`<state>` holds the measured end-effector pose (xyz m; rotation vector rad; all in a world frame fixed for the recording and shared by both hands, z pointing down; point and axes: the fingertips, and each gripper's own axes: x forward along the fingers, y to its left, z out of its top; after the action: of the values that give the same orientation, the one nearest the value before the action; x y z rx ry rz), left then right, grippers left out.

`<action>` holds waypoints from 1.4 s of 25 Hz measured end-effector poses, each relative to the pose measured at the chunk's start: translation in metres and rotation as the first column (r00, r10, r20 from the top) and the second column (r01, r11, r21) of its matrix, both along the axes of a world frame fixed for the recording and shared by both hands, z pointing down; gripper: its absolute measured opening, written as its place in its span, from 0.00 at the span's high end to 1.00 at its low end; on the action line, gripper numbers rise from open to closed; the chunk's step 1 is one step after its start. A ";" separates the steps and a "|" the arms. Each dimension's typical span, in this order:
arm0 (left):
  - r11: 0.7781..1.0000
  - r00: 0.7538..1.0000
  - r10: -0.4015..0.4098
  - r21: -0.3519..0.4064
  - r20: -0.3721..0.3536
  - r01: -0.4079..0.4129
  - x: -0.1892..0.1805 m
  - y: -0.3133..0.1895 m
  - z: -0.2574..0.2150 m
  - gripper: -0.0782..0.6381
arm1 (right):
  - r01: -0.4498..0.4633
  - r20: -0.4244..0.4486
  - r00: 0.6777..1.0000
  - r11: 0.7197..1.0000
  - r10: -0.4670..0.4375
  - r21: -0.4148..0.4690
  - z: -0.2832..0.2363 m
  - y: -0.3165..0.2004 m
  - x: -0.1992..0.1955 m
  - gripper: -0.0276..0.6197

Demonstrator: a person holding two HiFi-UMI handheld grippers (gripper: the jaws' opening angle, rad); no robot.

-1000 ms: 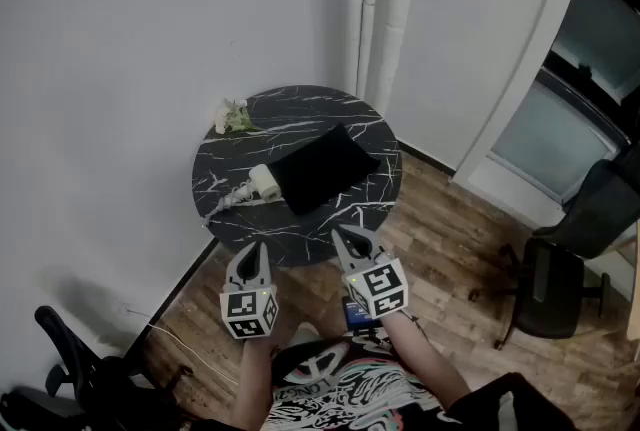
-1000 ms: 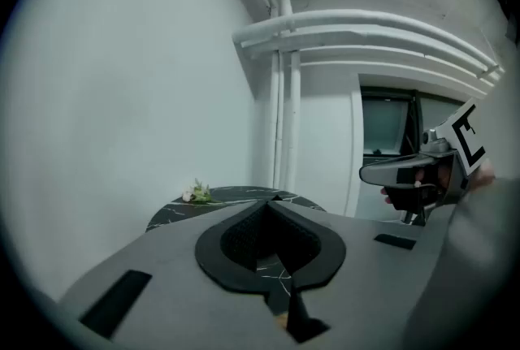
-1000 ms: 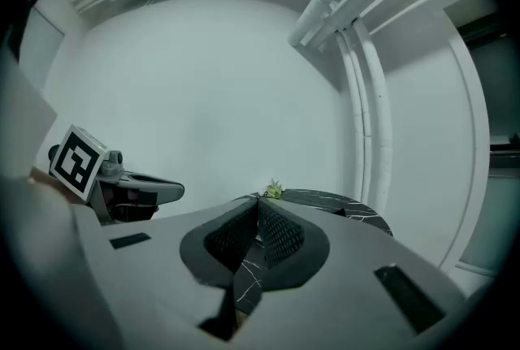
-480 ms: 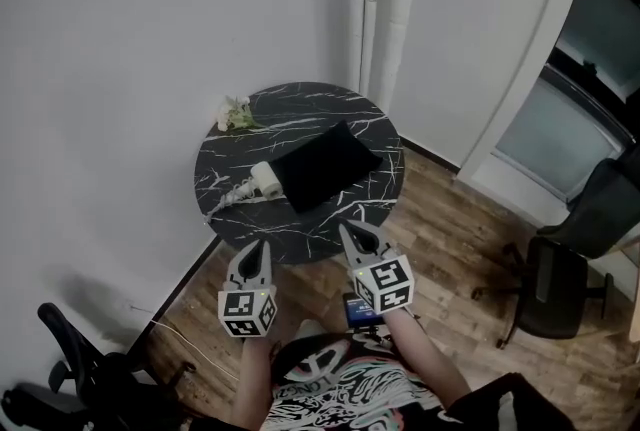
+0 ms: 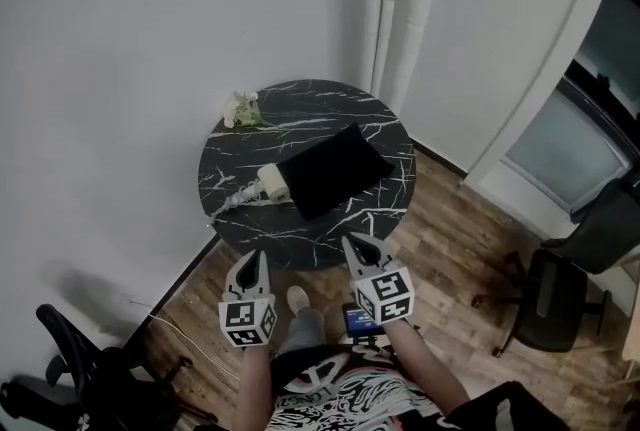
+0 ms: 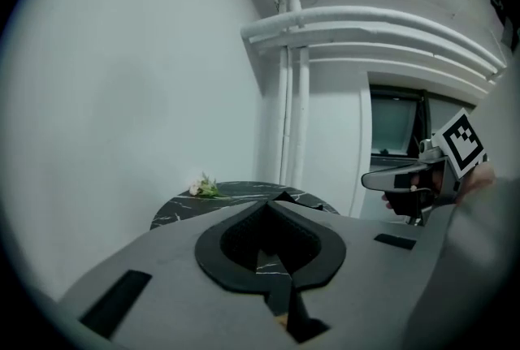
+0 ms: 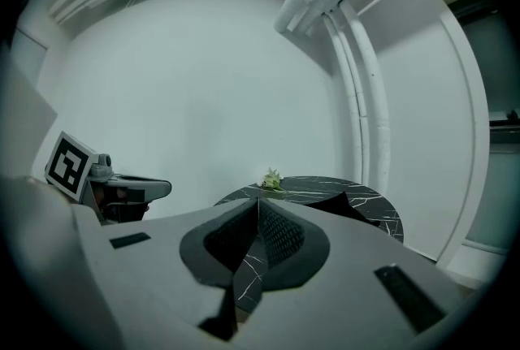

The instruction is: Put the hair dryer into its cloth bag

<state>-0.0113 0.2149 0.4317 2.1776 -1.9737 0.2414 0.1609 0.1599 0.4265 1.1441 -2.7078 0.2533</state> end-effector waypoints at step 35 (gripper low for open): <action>0.967 0.974 0.224 -0.124 -0.018 -0.224 -0.137 -0.219 0.089 0.87 | -0.146 -0.200 0.974 0.974 0.110 -0.175 0.074 -0.181 -0.129 0.93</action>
<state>-0.1480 -0.0042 0.5212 2.3145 -1.6592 0.3836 0.0314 -0.0212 0.5008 1.2217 -2.3920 0.3907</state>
